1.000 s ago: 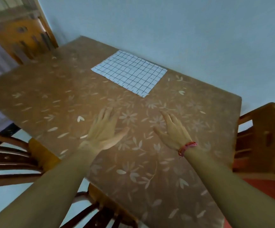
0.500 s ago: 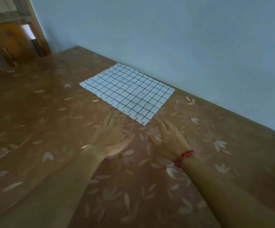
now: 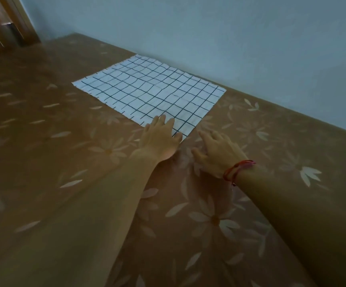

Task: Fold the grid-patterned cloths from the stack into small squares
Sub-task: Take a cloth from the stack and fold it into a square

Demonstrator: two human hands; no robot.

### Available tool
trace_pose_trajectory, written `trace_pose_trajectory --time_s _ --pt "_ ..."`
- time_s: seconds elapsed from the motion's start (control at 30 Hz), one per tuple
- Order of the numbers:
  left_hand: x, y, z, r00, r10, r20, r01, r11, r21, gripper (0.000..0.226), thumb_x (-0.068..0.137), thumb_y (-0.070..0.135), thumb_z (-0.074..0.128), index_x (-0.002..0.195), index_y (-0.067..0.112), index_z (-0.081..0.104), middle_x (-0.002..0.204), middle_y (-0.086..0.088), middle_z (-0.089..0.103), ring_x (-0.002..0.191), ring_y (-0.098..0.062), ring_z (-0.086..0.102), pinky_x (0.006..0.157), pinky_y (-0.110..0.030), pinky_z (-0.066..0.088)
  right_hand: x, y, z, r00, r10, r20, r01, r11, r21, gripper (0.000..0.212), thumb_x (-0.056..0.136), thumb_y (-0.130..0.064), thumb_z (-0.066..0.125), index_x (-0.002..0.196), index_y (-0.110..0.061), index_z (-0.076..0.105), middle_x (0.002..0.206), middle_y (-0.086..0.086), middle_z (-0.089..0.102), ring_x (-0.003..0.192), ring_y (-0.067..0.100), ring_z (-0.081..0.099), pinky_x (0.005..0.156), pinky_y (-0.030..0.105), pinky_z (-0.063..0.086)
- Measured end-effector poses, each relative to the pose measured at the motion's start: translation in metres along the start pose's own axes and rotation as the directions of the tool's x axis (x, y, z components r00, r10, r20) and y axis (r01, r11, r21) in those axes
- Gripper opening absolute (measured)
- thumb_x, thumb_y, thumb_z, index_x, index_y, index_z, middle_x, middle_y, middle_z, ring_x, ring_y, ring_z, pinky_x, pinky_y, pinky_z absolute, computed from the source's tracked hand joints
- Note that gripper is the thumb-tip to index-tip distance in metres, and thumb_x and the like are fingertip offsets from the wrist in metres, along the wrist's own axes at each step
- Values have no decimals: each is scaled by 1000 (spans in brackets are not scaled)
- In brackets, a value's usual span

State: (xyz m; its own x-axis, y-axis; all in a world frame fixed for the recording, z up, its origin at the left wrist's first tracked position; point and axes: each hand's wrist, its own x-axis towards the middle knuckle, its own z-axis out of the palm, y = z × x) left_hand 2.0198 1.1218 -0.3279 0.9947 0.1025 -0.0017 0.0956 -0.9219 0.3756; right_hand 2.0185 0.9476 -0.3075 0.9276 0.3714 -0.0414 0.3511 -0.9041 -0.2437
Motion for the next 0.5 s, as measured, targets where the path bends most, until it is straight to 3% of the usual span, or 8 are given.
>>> trace_pose_trajectory --time_s 0.1,0.2,0.33,0.5 --pt "13 0 12 999 -38 -22 37 998 -48 51 98 39 38 144 18 39 153 -9 32 144 -25 20 116 -46 18 6 4 2 1000 -5 -10 5 1000 1 56 90 -48 40 141 -26 32 143 7 40 135 27 32 103 47 38" --pt "12 -2 16 989 -19 -147 13 999 -40 32 94 30 45 112 12 65 115 -7 59 117 -26 50 99 -44 40 8 4 5 1000 -8 -21 8 1000 4 54 91 -46 40 141 -25 33 144 8 39 136 26 31 103 46 36" --pt "6 -3 15 957 -49 -287 42 999 -33 24 92 20 50 94 15 74 101 0 69 100 -23 61 85 -40 48 8 5 3 999 -18 -29 18 1000 -2 55 90 -47 41 139 -25 35 146 9 37 138 26 29 105 47 35" --pt "-1 -1 6 943 -32 -330 28 999 -16 24 95 19 48 95 19 72 97 2 71 92 -21 62 81 -35 46 6 7 1 997 -37 -74 37 999 0 53 89 -45 43 137 -26 37 144 6 40 136 26 32 105 46 37"
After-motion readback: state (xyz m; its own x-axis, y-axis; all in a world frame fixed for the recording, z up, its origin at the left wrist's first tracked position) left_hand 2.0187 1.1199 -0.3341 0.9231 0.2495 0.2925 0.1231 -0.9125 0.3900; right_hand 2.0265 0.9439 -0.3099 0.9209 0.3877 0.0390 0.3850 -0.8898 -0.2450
